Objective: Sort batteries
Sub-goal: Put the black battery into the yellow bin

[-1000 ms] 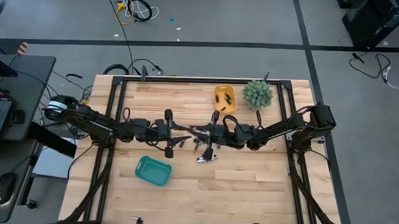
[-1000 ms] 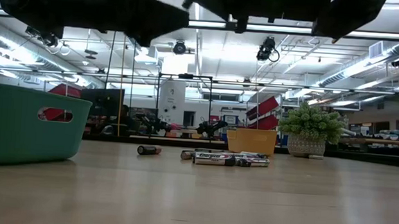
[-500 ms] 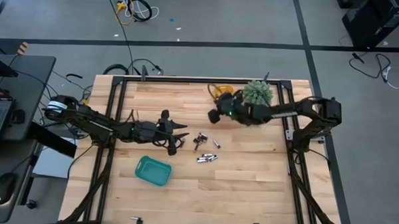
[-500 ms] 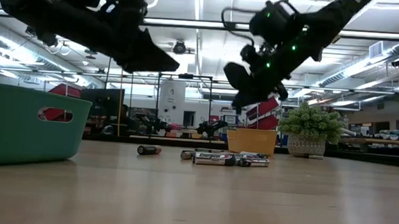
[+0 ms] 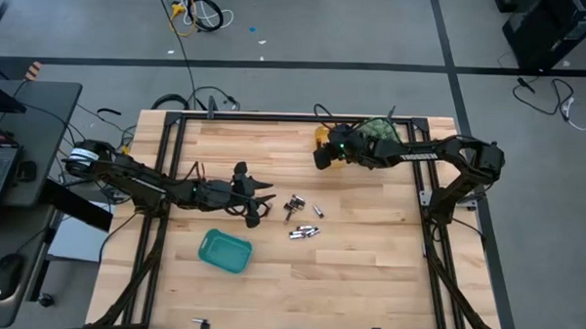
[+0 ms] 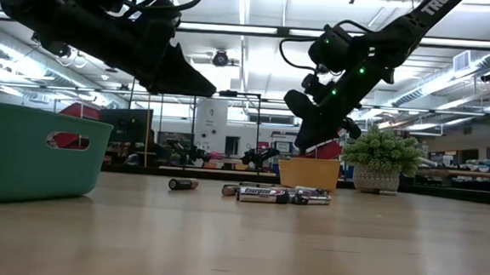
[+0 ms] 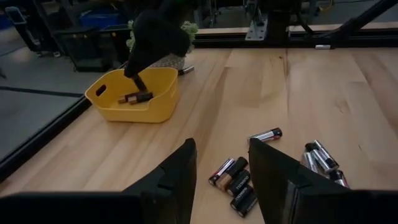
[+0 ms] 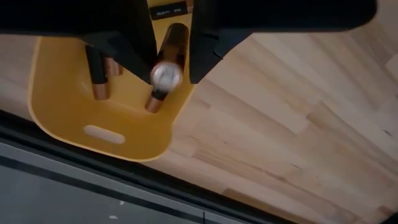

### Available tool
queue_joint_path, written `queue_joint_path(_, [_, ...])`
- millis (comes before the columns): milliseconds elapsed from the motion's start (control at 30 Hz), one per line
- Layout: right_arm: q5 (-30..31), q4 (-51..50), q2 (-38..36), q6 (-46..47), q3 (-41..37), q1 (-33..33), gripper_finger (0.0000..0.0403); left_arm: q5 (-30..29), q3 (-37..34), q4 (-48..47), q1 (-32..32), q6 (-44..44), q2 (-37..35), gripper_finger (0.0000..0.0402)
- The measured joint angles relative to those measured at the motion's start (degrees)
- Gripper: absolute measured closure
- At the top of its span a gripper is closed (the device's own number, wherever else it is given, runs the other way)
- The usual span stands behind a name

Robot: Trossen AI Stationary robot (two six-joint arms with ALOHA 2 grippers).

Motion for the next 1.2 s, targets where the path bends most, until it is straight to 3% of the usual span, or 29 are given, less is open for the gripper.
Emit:
queue_joint_path(167, [-0.2,0.3,0.0,-0.4,0.0,0.3,0.0296,0.0,0.0,-1.4,0.0,-3.1,0.0,0.0259])
queue_joint_path(367, [-1.7,5.0,-2.2,-3.9,0.0,4.9,0.0293,2.2,0.0,-14.9,0.0,-14.1,0.0,0.0259])
queue_joint_path(500, [1.7,9.1,-4.5,-6.6,0.0,9.5,0.0296,1.8,-0.1,-21.3,0.0,-18.2,0.0,0.0259])
queue_joint_path(867, [14.7,9.9,-6.7,-9.6,0.0,19.6,0.0297,2.7,0.0,-20.8,-0.1,-20.8,0.0,0.0259])
queue_joint_path(1067, [16.9,9.9,-6.7,-9.6,0.0,21.1,0.0297,5.7,0.0,-20.8,-0.4,-33.0,0.0,0.0259])
queue_joint_path(1200, [17.2,10.0,-6.7,-9.6,0.0,21.1,0.0297,6.0,0.0,-20.5,-2.2,-35.9,1.8,0.0259])
